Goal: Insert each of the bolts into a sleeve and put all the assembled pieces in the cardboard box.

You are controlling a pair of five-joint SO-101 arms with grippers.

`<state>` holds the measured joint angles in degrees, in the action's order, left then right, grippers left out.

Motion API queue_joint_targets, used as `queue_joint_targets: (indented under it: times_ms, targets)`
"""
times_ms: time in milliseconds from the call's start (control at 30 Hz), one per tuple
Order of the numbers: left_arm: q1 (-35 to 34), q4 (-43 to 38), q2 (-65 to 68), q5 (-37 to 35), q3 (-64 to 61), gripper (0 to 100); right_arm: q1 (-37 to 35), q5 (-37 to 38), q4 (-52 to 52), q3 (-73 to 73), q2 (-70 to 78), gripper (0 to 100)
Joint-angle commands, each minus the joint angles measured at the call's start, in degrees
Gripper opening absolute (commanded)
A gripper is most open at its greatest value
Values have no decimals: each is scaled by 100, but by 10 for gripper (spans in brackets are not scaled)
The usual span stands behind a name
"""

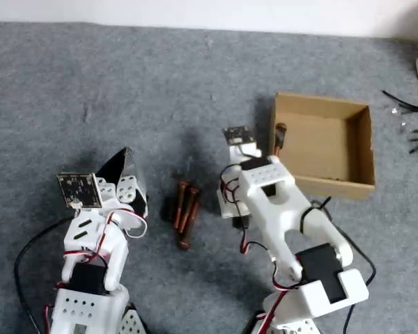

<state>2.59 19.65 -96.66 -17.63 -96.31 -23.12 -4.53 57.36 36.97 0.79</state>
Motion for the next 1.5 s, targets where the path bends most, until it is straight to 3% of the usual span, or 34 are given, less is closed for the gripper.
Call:
queue_joint_targets:
  times_ms: [0,267,433,667,833,1100,1467]
  targets:
    - [-48,-9,-40,97,-127,8,163,-132,259,171,57,176]
    - [-40,-9,-40,97,-127,8,163,-149,251,180,101,170]
    - [-40,-9,-40,97,-127,8,163,-114,145,198,110,0]
    - [-40,-9,-40,97,-127,8,180,-114,-207,505,-4,4]
    - [-40,-9,-40,79,-127,8,558,-105,-277,813,-1376,4]
    - [-22,9,22,44,-75,7,822,492,-1481,2642,-3231,4]
    - [1323,686,31,475,31,7,822,492,-1771,2888,-3688,4]
